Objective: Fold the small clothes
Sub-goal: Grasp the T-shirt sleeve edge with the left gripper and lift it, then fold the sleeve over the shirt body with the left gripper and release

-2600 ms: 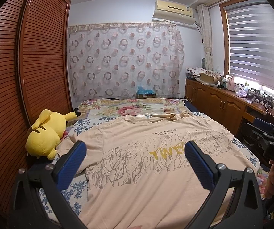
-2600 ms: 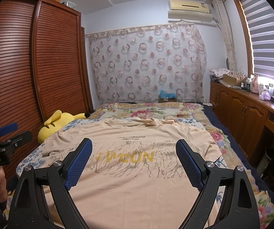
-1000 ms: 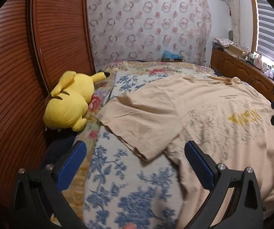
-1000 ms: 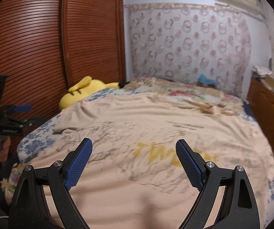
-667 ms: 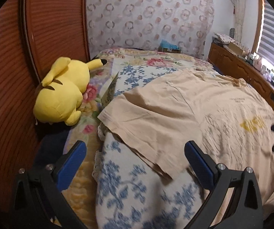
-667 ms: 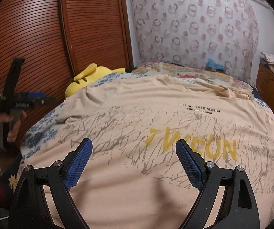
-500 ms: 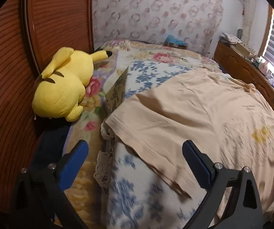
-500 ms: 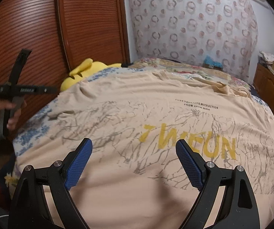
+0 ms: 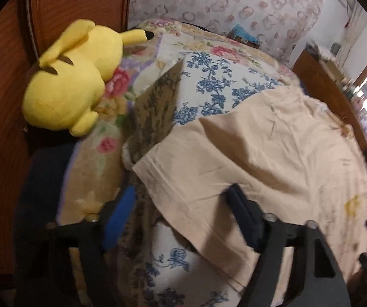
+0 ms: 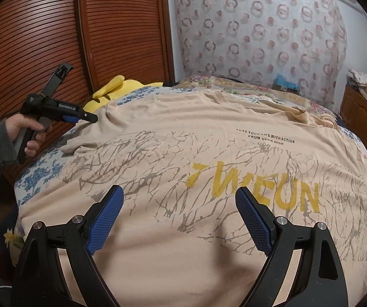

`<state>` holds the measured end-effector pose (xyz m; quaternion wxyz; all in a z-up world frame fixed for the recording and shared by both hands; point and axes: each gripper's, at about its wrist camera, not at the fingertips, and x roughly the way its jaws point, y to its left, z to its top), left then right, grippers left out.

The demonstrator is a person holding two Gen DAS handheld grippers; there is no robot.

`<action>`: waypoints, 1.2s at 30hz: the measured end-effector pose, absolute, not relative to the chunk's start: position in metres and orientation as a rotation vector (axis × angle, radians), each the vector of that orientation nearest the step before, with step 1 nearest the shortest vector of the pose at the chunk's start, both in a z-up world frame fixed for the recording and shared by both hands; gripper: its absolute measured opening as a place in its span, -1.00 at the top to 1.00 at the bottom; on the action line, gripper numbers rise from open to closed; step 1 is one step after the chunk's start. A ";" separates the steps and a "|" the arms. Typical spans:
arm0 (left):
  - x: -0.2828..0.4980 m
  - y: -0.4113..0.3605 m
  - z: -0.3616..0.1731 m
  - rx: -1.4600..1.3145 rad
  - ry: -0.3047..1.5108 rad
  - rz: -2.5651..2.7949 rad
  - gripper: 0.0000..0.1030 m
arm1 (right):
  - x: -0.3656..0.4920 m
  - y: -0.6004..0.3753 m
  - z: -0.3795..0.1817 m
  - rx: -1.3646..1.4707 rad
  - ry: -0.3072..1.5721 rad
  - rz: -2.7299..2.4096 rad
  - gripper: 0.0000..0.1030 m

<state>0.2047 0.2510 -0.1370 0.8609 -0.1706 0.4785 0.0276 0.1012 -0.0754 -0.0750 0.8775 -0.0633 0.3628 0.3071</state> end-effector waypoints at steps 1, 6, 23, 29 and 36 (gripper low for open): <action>0.204 0.250 -0.135 -0.359 0.998 0.054 -0.05 | 0.101 -0.075 -0.075 -0.130 0.758 0.639 -0.77; 0.203 0.235 -0.122 -0.208 0.991 0.120 0.69 | 0.100 -0.075 -0.076 -0.131 0.760 0.632 -0.77; 0.220 0.122 -0.011 -0.024 0.816 -0.136 0.98 | 0.101 -0.074 -0.077 -0.129 0.761 0.617 -0.77; 0.232 0.062 0.014 0.044 0.801 -0.239 0.84 | 0.100 -0.076 -0.077 -0.121 0.765 0.617 -0.77; 0.221 0.070 0.012 0.034 0.816 -0.271 0.25 | 0.102 -0.077 -0.078 -0.106 0.769 0.621 -0.77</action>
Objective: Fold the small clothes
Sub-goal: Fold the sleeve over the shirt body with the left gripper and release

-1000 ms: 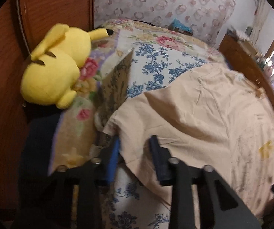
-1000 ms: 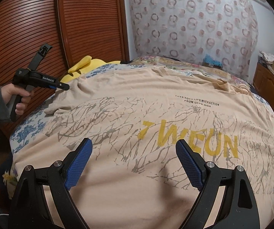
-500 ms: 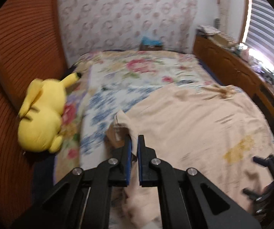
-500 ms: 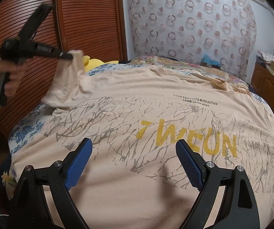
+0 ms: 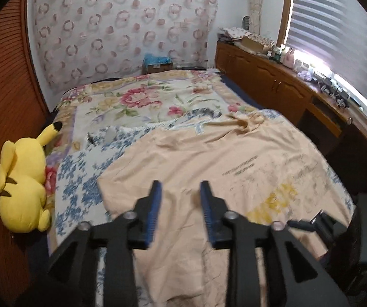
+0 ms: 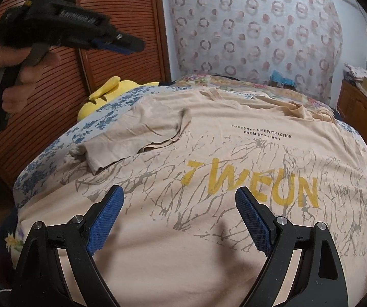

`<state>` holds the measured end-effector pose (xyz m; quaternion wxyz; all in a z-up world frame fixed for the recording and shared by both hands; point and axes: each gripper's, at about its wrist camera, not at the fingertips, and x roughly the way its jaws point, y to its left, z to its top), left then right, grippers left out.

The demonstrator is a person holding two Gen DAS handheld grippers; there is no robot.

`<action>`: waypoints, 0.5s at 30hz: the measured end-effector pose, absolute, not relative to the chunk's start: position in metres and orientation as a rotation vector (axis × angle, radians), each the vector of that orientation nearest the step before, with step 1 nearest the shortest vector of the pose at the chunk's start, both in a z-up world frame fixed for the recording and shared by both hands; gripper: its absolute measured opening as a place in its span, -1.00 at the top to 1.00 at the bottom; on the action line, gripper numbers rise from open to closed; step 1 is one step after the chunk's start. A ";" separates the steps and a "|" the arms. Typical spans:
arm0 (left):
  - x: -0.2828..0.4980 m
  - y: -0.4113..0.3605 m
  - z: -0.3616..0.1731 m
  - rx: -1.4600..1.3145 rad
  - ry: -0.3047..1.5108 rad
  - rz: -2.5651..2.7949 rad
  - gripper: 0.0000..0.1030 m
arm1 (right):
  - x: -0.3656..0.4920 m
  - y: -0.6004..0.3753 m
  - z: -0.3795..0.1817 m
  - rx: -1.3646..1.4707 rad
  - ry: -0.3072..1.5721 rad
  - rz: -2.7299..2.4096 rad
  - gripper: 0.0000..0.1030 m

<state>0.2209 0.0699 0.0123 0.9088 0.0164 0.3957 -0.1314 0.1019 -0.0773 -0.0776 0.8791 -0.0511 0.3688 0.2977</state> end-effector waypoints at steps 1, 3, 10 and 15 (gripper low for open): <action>0.218 0.074 0.008 0.037 0.821 -0.259 0.17 | 0.102 -0.077 -0.077 -0.107 0.768 0.620 -0.77; 0.210 0.086 -0.006 0.029 0.840 -0.232 0.02 | 0.102 -0.077 -0.077 -0.106 0.766 0.619 -0.77; 0.194 0.129 -0.076 0.007 0.972 -0.167 -0.25 | 0.102 -0.076 -0.077 -0.109 0.766 0.623 -0.77; 0.186 0.143 -0.111 0.030 1.029 -0.114 -0.27 | 0.102 -0.071 -0.077 -0.130 0.779 0.655 -0.70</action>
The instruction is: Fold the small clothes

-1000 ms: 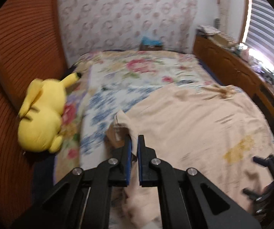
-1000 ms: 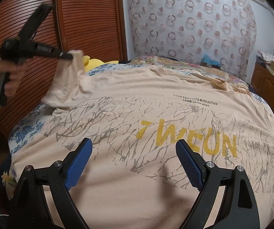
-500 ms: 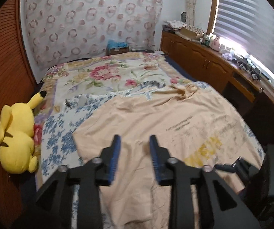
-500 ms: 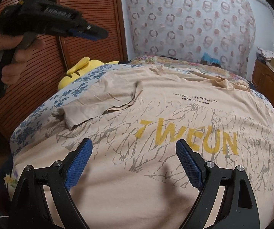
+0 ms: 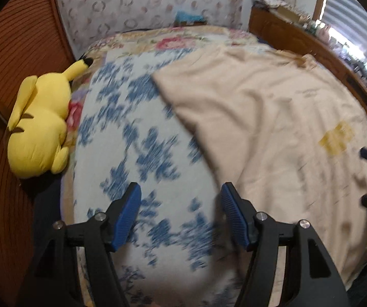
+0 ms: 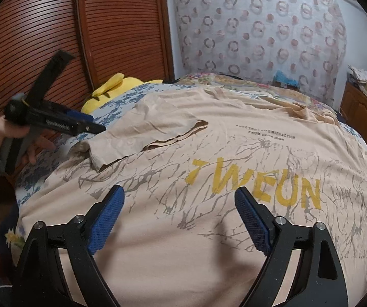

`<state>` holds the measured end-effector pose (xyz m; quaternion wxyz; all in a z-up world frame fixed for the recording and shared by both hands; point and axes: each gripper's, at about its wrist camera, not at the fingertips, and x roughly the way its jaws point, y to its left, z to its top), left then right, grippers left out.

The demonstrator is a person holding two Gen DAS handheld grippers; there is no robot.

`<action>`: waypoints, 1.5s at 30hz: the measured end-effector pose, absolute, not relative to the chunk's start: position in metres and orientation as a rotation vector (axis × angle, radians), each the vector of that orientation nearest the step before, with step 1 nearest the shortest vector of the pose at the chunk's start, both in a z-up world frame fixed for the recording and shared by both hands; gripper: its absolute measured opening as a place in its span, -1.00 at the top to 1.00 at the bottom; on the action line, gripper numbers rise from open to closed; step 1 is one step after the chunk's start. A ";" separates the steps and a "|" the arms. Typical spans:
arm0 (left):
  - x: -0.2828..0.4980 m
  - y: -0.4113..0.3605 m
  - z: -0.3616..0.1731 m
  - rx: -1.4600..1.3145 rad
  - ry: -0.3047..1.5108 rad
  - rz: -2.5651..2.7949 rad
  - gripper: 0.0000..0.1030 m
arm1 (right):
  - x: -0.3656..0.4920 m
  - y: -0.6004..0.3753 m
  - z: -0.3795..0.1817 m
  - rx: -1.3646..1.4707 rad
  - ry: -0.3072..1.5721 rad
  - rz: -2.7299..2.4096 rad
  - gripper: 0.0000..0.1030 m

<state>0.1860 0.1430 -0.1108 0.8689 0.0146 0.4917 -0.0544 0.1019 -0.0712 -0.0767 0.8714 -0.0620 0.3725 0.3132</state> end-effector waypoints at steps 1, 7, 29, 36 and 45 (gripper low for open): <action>0.183 0.145 -0.112 0.016 1.014 -0.120 -0.27 | 0.101 -0.070 -0.077 -0.131 0.780 0.663 -0.68; 0.176 0.148 -0.114 0.022 0.962 -0.093 -0.37 | 0.104 -0.054 -0.067 -0.133 0.794 0.761 -0.46; 0.179 0.159 -0.123 -0.004 0.913 -0.068 -0.77 | 0.112 0.049 -0.093 -0.360 0.908 0.989 0.71; 0.179 0.159 -0.123 -0.004 0.913 -0.067 -0.77 | 0.108 0.040 -0.089 -0.386 0.884 0.993 0.92; 0.179 0.159 -0.123 -0.004 0.914 -0.066 -0.78 | 0.106 0.012 -0.071 -0.373 0.857 0.956 0.79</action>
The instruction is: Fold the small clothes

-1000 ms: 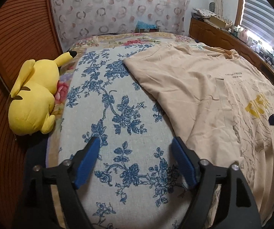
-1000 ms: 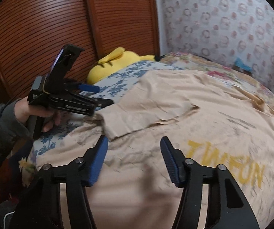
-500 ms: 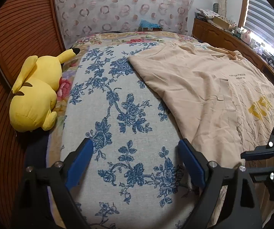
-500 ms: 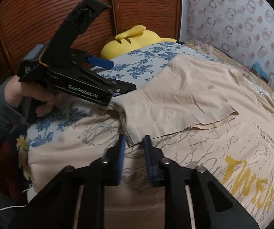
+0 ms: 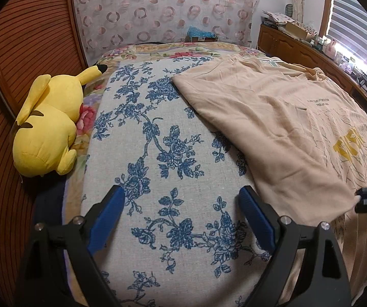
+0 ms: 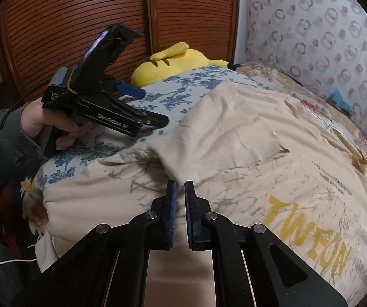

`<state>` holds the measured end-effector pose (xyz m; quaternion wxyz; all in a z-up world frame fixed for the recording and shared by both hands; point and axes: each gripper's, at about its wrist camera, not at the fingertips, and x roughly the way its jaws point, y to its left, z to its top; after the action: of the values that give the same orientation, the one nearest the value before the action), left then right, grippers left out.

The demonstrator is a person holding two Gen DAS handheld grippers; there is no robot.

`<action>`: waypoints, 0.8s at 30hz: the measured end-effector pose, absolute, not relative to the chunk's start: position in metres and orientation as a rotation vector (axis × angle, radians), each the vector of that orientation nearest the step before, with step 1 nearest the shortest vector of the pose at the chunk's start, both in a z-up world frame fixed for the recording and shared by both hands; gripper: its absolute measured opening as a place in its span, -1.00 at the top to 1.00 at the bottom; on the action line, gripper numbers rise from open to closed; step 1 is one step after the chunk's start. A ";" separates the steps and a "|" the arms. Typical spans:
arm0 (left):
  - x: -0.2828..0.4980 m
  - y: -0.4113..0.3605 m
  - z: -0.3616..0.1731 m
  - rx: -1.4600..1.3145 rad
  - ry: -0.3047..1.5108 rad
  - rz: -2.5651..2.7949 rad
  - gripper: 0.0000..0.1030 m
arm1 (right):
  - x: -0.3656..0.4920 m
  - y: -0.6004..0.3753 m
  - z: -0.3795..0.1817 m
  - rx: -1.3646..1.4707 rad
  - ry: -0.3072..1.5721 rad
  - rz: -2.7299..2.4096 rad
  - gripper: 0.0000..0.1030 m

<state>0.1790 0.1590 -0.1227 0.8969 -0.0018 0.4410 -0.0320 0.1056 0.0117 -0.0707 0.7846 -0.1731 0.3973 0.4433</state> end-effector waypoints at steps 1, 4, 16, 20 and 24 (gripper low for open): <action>0.179 0.159 -0.123 -0.004 0.913 -0.066 -0.78 | 0.106 0.009 -0.071 -0.374 0.852 0.939 0.62; 0.179 0.159 -0.123 -0.004 0.914 -0.066 -0.78 | 0.111 -0.008 -0.068 -0.334 0.852 0.929 0.41; 0.169 0.141 -0.076 -0.050 0.795 -0.089 -0.78 | 0.145 -0.153 -0.035 -0.203 0.799 0.682 0.17; 0.174 0.104 -0.057 -0.038 0.760 -0.150 -0.78 | 0.159 -0.210 -0.031 -0.173 0.825 0.564 0.17; 0.178 0.063 -0.049 -0.032 0.748 -0.229 -0.78 | 0.168 -0.267 -0.030 -0.151 0.835 0.448 0.17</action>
<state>0.1780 0.0627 -0.0490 0.9244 -0.0155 0.3643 -0.1117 0.1683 -0.2670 -0.0295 0.8870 -0.0725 0.4017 0.2157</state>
